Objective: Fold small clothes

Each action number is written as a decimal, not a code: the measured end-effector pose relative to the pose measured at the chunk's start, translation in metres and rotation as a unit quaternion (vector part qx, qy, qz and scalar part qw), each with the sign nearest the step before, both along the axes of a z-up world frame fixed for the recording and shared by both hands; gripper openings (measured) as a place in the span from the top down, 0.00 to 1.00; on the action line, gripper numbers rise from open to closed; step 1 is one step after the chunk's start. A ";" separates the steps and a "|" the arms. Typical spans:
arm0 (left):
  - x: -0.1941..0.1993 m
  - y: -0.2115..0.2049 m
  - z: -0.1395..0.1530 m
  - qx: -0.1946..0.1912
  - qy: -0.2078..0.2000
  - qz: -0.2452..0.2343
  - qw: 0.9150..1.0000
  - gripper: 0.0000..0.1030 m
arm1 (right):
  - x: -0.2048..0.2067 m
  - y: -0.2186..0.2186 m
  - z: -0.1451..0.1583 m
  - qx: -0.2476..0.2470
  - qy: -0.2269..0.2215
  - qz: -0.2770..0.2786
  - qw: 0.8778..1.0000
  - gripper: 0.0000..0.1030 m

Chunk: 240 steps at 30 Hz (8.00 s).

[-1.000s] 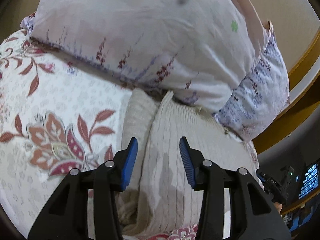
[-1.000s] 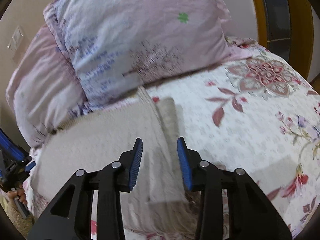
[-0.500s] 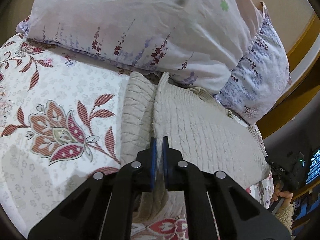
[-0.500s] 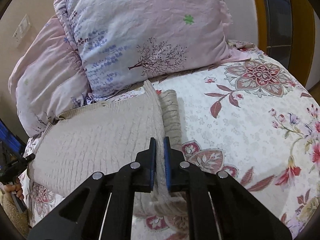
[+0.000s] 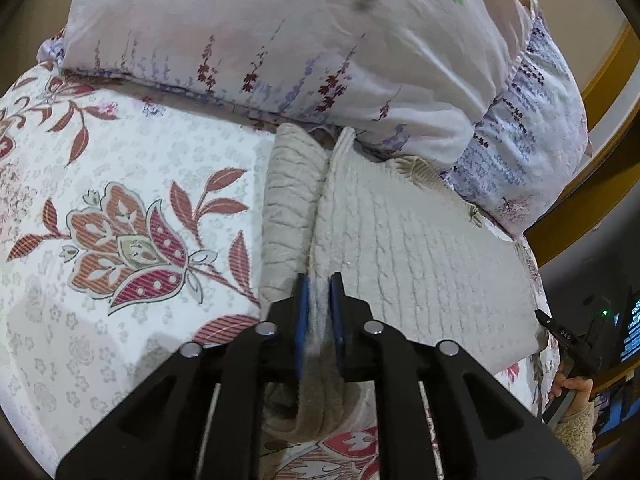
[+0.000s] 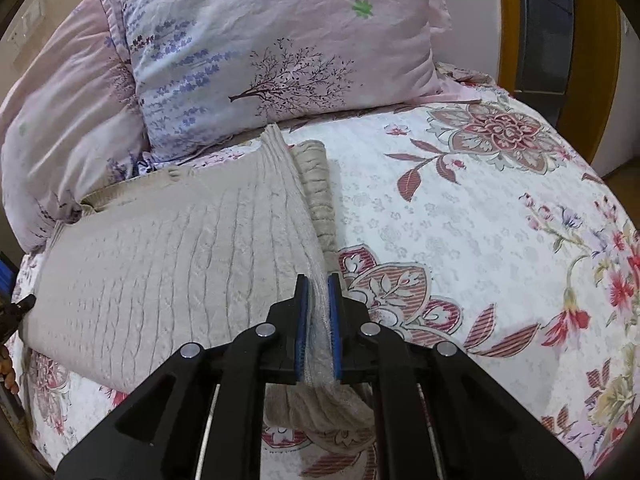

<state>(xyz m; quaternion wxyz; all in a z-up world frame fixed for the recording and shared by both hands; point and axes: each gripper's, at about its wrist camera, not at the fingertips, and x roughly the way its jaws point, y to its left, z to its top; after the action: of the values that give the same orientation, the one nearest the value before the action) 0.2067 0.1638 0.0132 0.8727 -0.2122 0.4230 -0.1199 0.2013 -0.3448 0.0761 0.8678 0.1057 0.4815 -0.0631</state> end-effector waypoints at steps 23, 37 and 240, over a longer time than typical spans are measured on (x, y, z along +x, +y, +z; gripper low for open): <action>0.002 -0.049 0.014 0.051 -0.053 -0.050 0.996 0.23 | 0.023 0.061 0.006 -0.005 -0.004 0.078 0.997 0.61; 0.036 0.021 -0.007 -0.142 0.026 0.084 0.986 0.17 | 0.072 0.175 -0.004 -0.005 0.000 0.191 0.982 0.58; 0.036 -0.259 -0.004 0.014 0.050 -0.150 0.987 0.06 | 0.019 -0.042 0.027 0.084 -0.061 -0.013 0.995 0.70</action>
<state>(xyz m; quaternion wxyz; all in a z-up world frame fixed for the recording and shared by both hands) 0.2424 -0.0950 0.0089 0.8254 -0.1397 0.4951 -0.2326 0.2199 -0.3866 0.1036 0.8826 0.1878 0.4302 -0.0272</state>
